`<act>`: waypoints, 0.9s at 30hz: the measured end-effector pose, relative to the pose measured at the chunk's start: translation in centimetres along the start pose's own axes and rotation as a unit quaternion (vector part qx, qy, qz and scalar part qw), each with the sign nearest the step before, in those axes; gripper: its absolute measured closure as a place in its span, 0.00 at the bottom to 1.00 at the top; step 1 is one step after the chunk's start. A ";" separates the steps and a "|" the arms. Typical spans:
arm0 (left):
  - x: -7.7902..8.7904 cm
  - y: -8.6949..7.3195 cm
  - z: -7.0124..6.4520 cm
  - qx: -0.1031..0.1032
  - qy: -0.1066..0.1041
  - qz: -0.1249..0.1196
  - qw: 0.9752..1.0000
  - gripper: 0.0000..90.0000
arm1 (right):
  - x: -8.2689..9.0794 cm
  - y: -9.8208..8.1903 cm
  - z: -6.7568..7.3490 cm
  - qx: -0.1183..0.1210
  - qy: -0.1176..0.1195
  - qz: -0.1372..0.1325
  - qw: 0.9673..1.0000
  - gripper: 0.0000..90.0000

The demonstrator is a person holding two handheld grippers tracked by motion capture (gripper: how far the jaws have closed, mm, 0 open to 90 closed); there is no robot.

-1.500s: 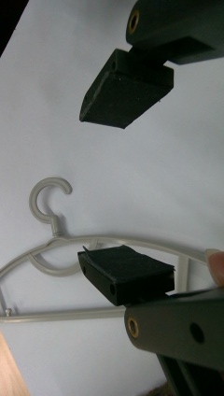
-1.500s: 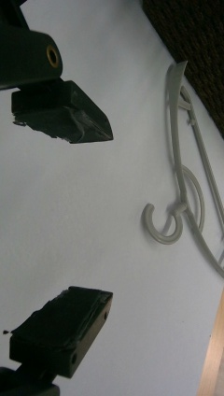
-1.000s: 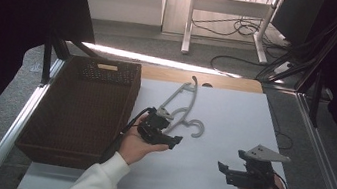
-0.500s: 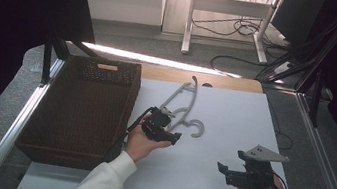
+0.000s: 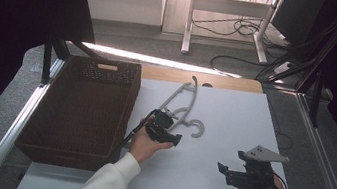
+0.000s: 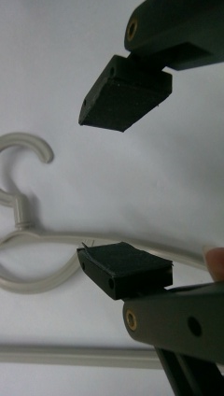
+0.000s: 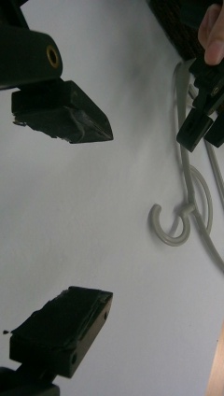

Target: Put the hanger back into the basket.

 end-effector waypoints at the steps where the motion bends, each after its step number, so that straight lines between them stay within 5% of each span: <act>1: -0.1 0.0 0.1 0.004 0.002 0.000 1.000 0.36 | 0.0 0.0 0.0 0.000 0.000 0.000 1.000 0.21; 11: -1.7 -0.6 1.1 0.019 0.018 0.017 1.000 0.39 | -0.1 -0.1 0.0 -0.001 0.000 0.002 1.000 0.21; 27: -2.7 -1.0 1.5 0.028 0.013 0.027 0.999 0.55 | -0.2 -0.2 0.0 0.000 -0.002 0.004 1.000 0.21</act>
Point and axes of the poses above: each handheld gripper's, and its own axes: x roughly backward along the jaws, y roughly out of its top, z roughly to its left, the point moved 7 cm from there along -x, roughly forward along the jaws
